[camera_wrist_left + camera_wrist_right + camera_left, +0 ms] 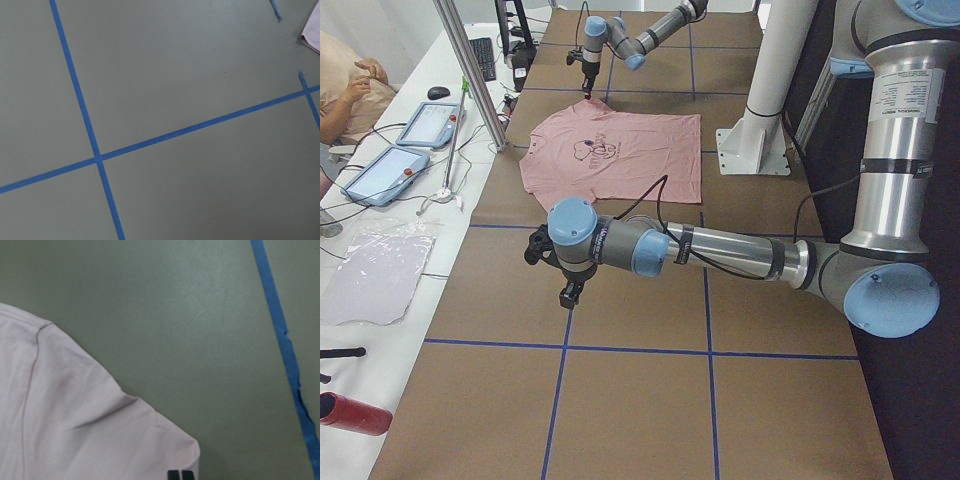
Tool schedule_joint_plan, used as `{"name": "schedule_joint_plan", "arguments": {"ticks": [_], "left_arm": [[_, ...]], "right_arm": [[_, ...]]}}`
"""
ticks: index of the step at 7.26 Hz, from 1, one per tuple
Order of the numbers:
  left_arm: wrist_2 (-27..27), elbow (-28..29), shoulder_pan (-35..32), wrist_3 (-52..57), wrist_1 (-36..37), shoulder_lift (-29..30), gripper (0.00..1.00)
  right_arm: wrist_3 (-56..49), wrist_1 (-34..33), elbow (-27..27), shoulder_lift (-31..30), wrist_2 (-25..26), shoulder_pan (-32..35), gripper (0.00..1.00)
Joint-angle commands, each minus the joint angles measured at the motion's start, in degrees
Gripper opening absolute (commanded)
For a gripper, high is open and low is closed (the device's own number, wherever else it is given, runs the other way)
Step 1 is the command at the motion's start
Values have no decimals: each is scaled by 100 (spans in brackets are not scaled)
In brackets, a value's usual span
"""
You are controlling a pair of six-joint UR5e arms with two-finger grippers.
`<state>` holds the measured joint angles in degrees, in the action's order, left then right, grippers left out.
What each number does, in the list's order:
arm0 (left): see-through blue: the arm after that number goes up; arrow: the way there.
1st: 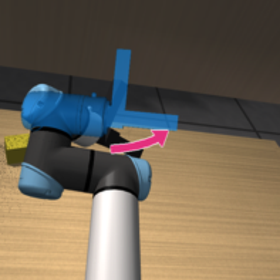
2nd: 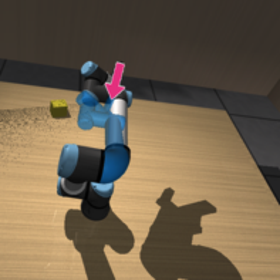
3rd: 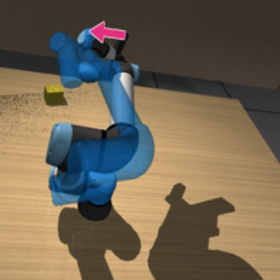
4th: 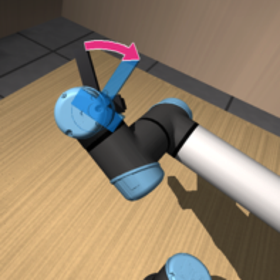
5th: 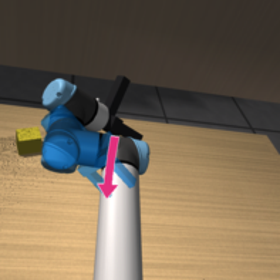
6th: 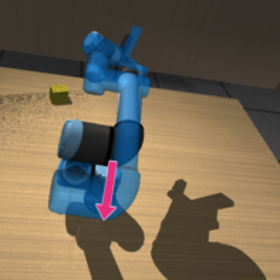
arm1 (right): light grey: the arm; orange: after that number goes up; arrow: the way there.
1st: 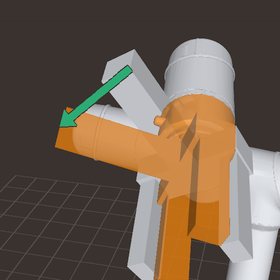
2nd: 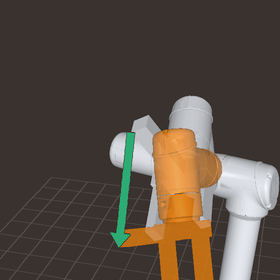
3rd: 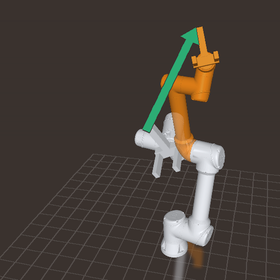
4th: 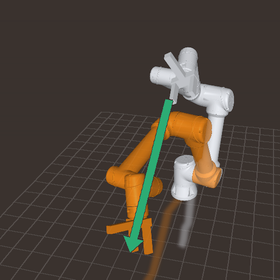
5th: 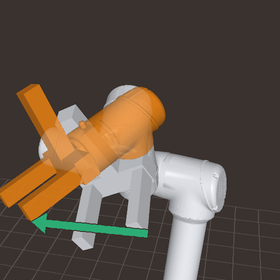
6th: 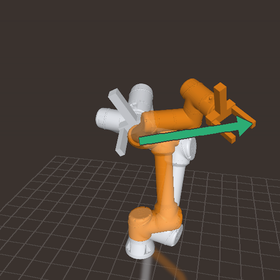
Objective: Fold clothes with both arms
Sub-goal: 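Move the right gripper to the shirt's sleeve nearest it and grasp it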
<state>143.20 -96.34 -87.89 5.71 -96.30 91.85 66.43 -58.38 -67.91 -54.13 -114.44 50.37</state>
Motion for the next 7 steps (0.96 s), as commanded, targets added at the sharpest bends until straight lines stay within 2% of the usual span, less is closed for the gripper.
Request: {"name": "schedule_joint_plan", "arguments": {"ticks": [1,2,4,5,6,7], "left_arm": [[7,-7,0,0,6,0,100],[7,-16,0,0,-3,0,100],[15,-60,0,-26,6,0,100],[224,-60,0,-69,6,0,100],[505,-60,9,-61,-3,26,100],[621,-60,61,-374,-273,35,100]], "right_arm": [[420,-42,14,313,18,-202,0],[1015,-34,110,620,435,-421,0],[1267,-7,1151,1568,1104,-791,0],[1250,19,1418,1703,1290,-879,2],[1250,19,1673,2017,1440,-941,99],[1250,19,1754,2194,1468,-985,100]]}}
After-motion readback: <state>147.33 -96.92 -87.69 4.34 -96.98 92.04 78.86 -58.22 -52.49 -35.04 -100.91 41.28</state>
